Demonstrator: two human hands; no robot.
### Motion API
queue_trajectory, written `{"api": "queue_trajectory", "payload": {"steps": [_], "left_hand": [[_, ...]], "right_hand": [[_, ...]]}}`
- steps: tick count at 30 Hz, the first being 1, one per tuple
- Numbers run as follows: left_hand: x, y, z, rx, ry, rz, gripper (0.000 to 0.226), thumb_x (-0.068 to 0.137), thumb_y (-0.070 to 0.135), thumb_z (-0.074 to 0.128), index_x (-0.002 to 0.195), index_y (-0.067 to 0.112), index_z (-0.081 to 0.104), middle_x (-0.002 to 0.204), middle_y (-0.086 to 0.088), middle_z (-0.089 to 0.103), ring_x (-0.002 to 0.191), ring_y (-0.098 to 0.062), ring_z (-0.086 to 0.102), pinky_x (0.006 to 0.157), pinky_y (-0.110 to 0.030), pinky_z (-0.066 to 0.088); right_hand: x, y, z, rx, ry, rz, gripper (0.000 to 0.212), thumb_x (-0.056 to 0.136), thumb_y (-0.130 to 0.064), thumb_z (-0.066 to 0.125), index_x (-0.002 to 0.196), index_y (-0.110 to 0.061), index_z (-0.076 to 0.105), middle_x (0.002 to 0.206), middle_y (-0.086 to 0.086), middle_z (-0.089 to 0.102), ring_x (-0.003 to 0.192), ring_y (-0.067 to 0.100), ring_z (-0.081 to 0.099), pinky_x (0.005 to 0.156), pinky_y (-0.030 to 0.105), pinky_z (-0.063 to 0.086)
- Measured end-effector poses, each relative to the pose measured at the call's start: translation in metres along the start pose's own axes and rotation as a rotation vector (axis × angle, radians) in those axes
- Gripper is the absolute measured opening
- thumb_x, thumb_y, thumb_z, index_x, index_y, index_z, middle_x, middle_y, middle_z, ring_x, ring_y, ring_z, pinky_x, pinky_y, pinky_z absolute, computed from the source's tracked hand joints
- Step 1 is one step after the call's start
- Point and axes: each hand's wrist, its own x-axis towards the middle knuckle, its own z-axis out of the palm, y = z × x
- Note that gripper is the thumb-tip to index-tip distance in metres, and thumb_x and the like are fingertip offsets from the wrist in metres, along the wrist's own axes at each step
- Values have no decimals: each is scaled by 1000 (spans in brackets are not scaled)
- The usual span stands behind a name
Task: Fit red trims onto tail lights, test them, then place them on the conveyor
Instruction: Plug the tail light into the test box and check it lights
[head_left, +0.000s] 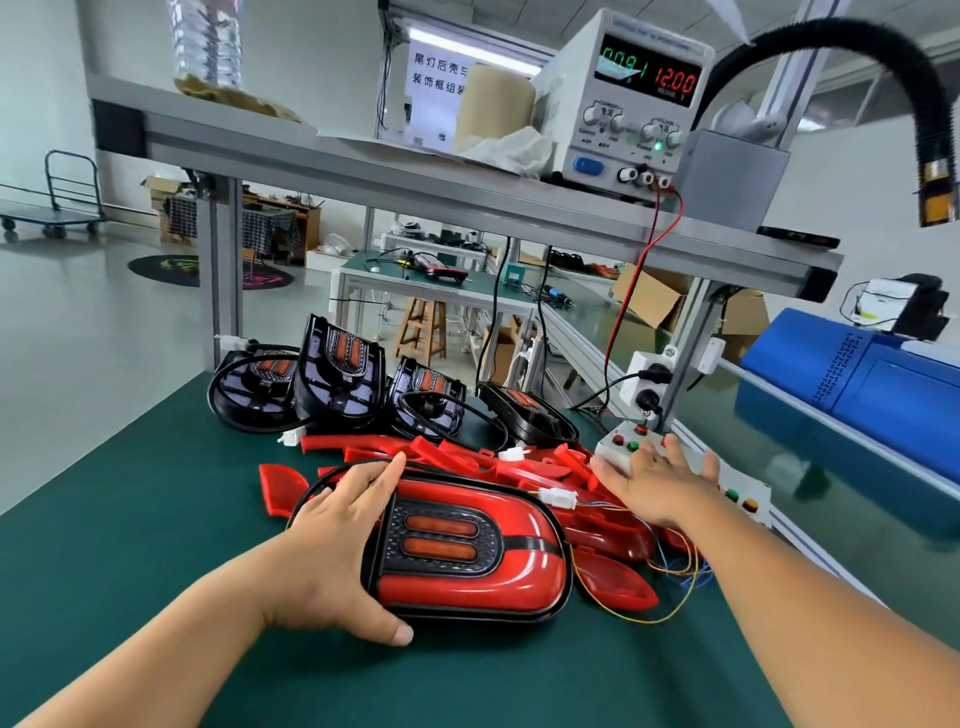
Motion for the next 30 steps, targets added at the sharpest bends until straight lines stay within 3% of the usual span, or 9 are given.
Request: {"api": "queue_trajectory", "payload": {"steps": [5,9,15,22,27,30], "left_hand": [[0,-1,-1,16,9,27,150,43,78,71,126,36,-47,142,36,-13,142,-1,-1,123,-34,0],[0,-1,0,12,14,27,152,46,75,76,128,35,-46,143,36,-14,142,-2,0,122,-32,0],[0,-1,0,7,25,27,151,48,72,78,129,37,-45,145,34,-15,143,-3,-2,121,-30,0],[0,0,-1,10,16,28,149,49,72,78,128,40,-44,129,40,-14,141,-1,-1,121,-31,-1],[0,-1,0,19,21,24,151,45,76,75,128,37,-46,138,35,-13,143,-4,-1,120,-29,0],[1,-1,0,25,17,16,150,41,80,69,127,36,-46,132,38,-14,142,-2,-2,120,-29,-2]], "right_hand": [[1,-4,8,36,4,23,112,69,-89,-8,157,-19,5,165,-2,-8,149,15,-19,115,57,-13],[1,-3,10,66,12,6,121,60,-90,-12,157,-19,6,165,-2,-8,149,15,-18,114,57,-13],[2,-3,10,67,12,-4,120,62,-90,-11,157,-19,7,165,-2,-8,149,15,-17,114,57,-13],[1,-3,11,69,20,-9,125,57,-90,-13,157,-19,8,165,-2,-7,150,15,-15,114,57,-12],[1,-4,10,66,20,-10,129,53,-91,-15,157,-18,7,165,-1,-6,150,15,-15,114,57,-12],[2,-3,11,65,14,-8,132,50,-91,-16,157,-17,7,165,-1,-5,150,14,-14,114,57,-11]]}}
